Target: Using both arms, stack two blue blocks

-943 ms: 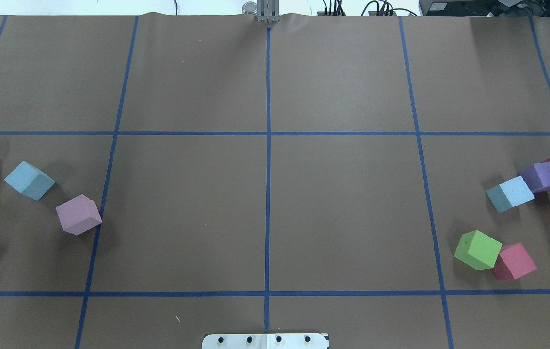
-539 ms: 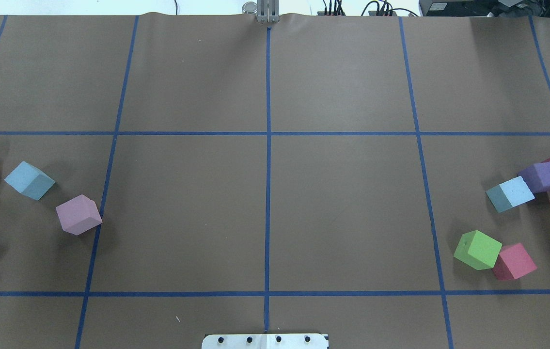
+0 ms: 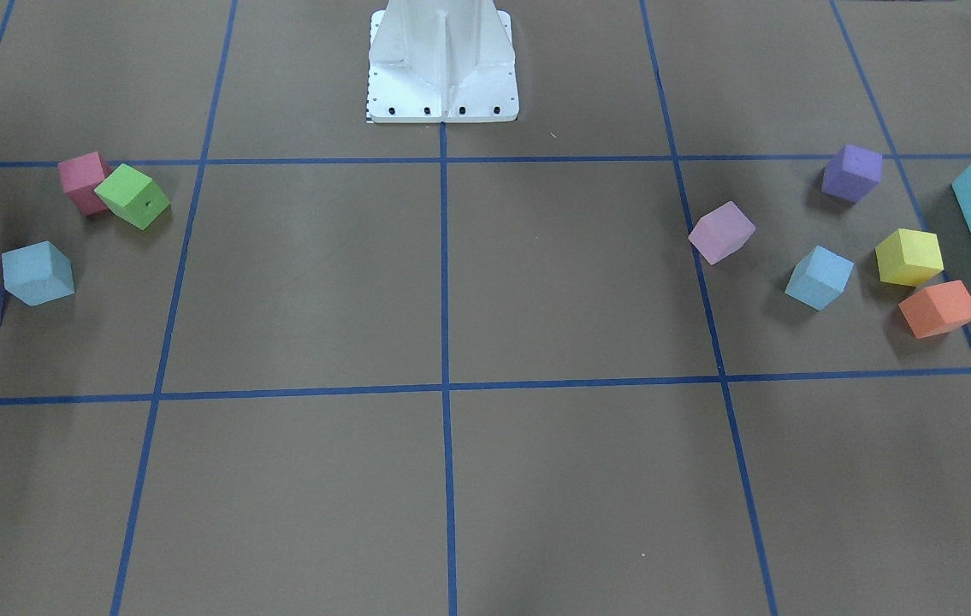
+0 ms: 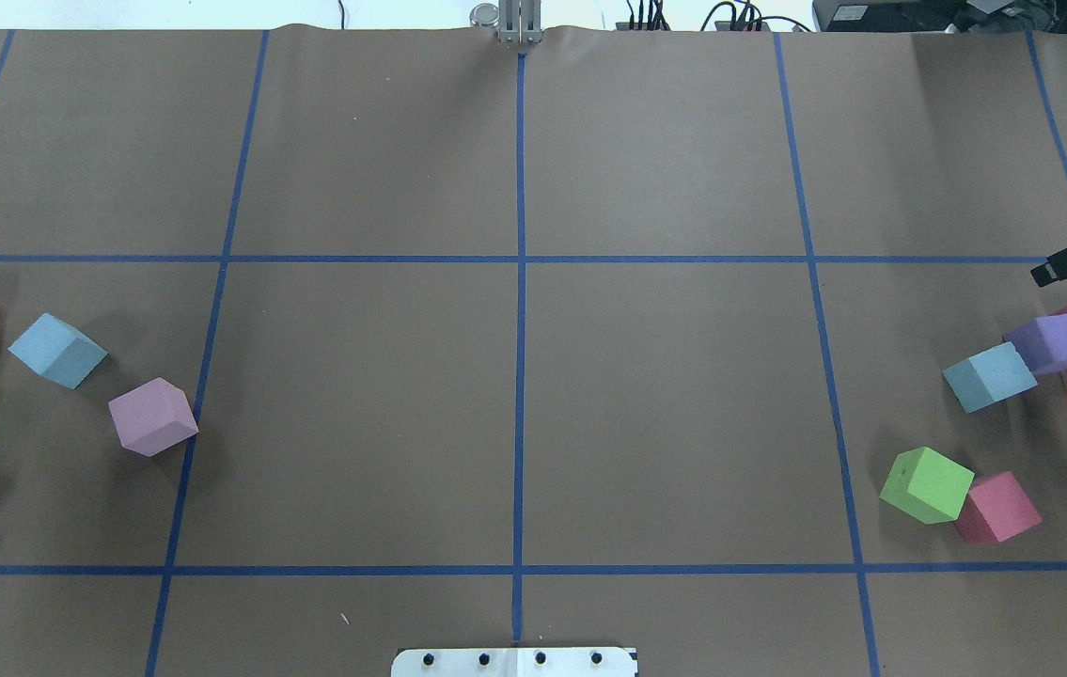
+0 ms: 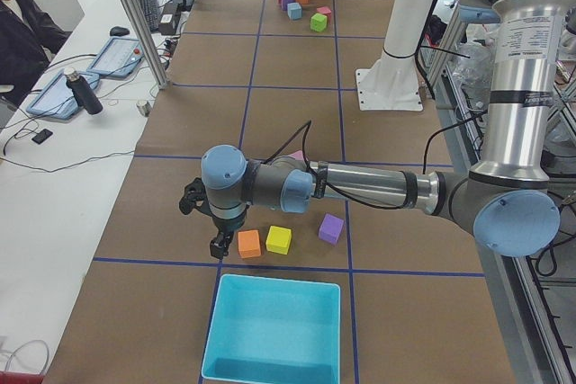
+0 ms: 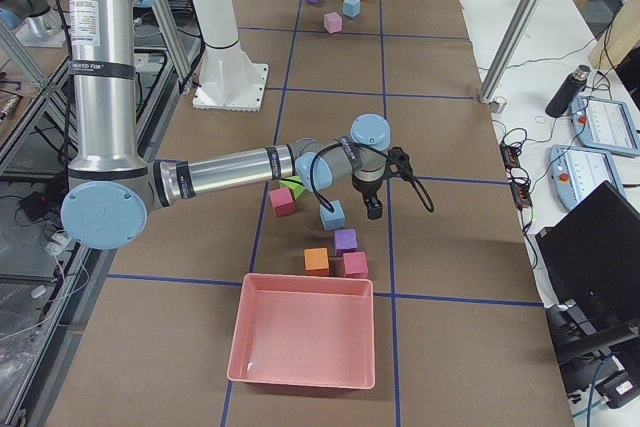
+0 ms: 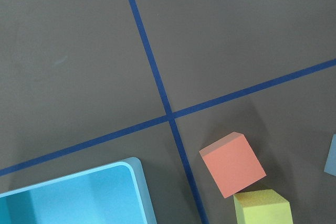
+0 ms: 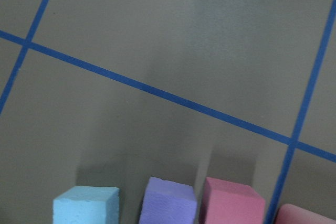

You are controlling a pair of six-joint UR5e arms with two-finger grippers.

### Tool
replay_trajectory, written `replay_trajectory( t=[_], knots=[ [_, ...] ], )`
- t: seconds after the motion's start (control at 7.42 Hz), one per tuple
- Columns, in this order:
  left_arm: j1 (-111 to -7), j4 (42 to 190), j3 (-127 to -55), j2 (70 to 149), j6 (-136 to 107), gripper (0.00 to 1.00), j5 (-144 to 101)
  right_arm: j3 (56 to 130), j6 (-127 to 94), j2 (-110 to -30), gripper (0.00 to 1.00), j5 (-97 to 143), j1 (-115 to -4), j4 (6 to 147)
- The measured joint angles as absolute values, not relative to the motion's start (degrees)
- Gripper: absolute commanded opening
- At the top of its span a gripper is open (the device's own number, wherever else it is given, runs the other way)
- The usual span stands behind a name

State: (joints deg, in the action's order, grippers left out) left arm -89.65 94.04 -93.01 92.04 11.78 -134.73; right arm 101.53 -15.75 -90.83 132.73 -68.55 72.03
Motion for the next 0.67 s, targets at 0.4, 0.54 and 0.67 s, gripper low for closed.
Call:
replay_trajectory(
  t=[0.4,0.54,0.67],
  knots=[
    [-89.65,94.04,-92.91,91.89,11.78,0.98,-134.74,102.21,-26.37,-91.50,1.00,126.06,-60.71,69.26],
    [-89.65,94.04,-92.92,91.87,11.78,0.98,-134.76,102.42,-27.66,-92.49,1.00,124.69,-59.00,68.31],
    [-89.65,94.05,-92.95,91.85,11.78,0.98,-134.79,102.52,-29.21,-94.17,1.00,123.30,-57.11,65.66]
  ],
)
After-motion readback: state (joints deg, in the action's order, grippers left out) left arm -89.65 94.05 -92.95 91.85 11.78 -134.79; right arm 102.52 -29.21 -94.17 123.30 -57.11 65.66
